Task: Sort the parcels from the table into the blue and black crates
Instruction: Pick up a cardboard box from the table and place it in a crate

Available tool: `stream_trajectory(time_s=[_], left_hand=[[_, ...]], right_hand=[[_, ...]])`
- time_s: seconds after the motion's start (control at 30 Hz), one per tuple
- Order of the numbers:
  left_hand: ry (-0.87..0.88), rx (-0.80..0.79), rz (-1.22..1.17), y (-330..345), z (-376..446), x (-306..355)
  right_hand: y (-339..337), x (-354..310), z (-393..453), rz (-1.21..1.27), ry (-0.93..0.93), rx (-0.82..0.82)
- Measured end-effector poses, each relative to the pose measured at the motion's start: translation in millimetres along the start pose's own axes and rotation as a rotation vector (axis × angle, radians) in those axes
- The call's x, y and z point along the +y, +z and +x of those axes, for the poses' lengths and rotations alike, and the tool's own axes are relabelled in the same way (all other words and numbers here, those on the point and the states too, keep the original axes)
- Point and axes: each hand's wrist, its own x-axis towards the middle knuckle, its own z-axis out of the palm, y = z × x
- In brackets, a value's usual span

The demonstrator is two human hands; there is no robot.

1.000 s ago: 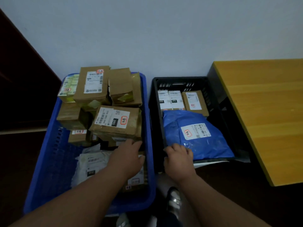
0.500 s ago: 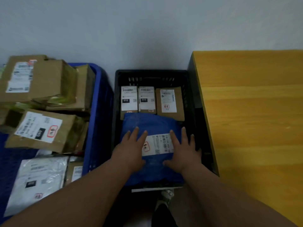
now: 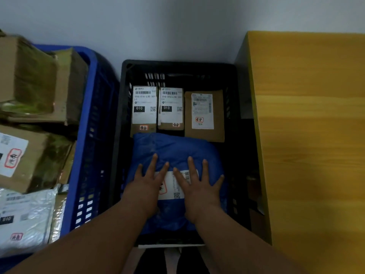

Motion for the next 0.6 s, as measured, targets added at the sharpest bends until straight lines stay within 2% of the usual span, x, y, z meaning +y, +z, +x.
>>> stream_trajectory(time_s=[0.27, 0.47, 0.6], left_hand=[[-0.059, -0.233, 0.004, 16, 40, -4], [-0.134, -0.327, -0.016, 32, 74, -6], [-0.114, -0.347, 0.018, 47, 89, -12]], right_hand=[[18, -14, 34, -0.027, 0.039, -0.075], [30, -18, 57, -0.019, 0.062, -0.085], [37, -23, 66, -0.007, 0.076, -0.109]])
